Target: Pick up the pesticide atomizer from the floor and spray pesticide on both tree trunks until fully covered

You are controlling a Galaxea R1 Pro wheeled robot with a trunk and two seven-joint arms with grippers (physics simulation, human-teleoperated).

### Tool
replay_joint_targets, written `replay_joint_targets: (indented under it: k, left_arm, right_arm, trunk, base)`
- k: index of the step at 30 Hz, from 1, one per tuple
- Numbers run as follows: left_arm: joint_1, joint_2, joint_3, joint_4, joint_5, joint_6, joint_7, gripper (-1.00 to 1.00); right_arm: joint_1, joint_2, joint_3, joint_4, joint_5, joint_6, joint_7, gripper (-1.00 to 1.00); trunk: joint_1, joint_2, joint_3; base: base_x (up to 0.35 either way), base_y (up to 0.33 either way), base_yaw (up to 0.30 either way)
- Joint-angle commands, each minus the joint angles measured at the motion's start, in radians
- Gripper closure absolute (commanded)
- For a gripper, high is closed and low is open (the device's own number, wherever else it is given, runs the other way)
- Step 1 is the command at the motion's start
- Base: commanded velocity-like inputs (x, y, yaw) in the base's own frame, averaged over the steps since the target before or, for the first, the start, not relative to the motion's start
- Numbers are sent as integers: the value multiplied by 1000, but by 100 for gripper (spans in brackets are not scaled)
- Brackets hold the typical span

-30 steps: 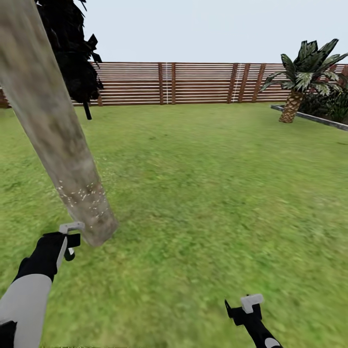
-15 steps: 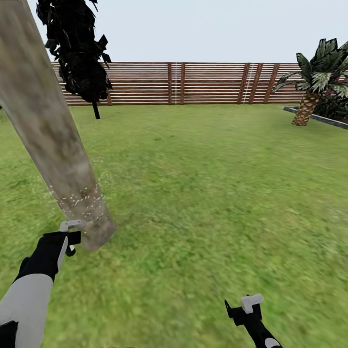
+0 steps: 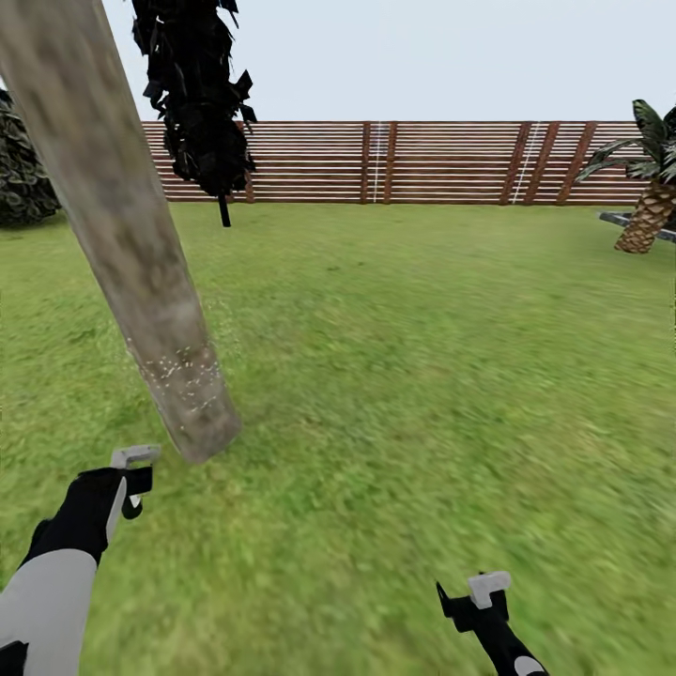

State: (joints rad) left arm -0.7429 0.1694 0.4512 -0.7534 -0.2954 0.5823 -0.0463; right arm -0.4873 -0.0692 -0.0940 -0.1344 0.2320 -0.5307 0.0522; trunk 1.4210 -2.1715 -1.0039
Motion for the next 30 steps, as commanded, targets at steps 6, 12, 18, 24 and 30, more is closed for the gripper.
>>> replay_joint_targets:
  k: [6, 12, 18, 24, 30]
  left_arm:
    - [221, 56, -189, 0, -35, -341, -261, 100]
    - [238, 84, -278, 24, -266, -595, -718, 100]
    - [229, 52, -331, 21, -377, -649, -915, 100]
    - [229, 32, -431, 17, -378, -642, -916, 100]
    - [221, -29, -515, 23, -381, -639, -917, 100]
  right_arm:
    - [-1, 1, 78, -80, 63, 7, 14, -100]
    - [-3, 3, 152, -276, 240, 155, 343, -100]
    - [-22, 4, 155, -388, 248, 171, 657, -100]
    - [-22, 13, 157, -501, 248, 232, 814, 100]
    - [-25, 49, 226, -555, 249, 238, 840, 100]
  trunk:
    - [-1, 0, -1]
    - [-1, 0, -1]
    - [-1, 0, -1]
    - [-1, 0, -1]
    - [-1, 0, -1]
  base:
    - [-295, -103, 2]
    - [-191, -6, 0]
    - [-7, 0, 0]
    - [0, 0, 0]
    - [0, 0, 0]
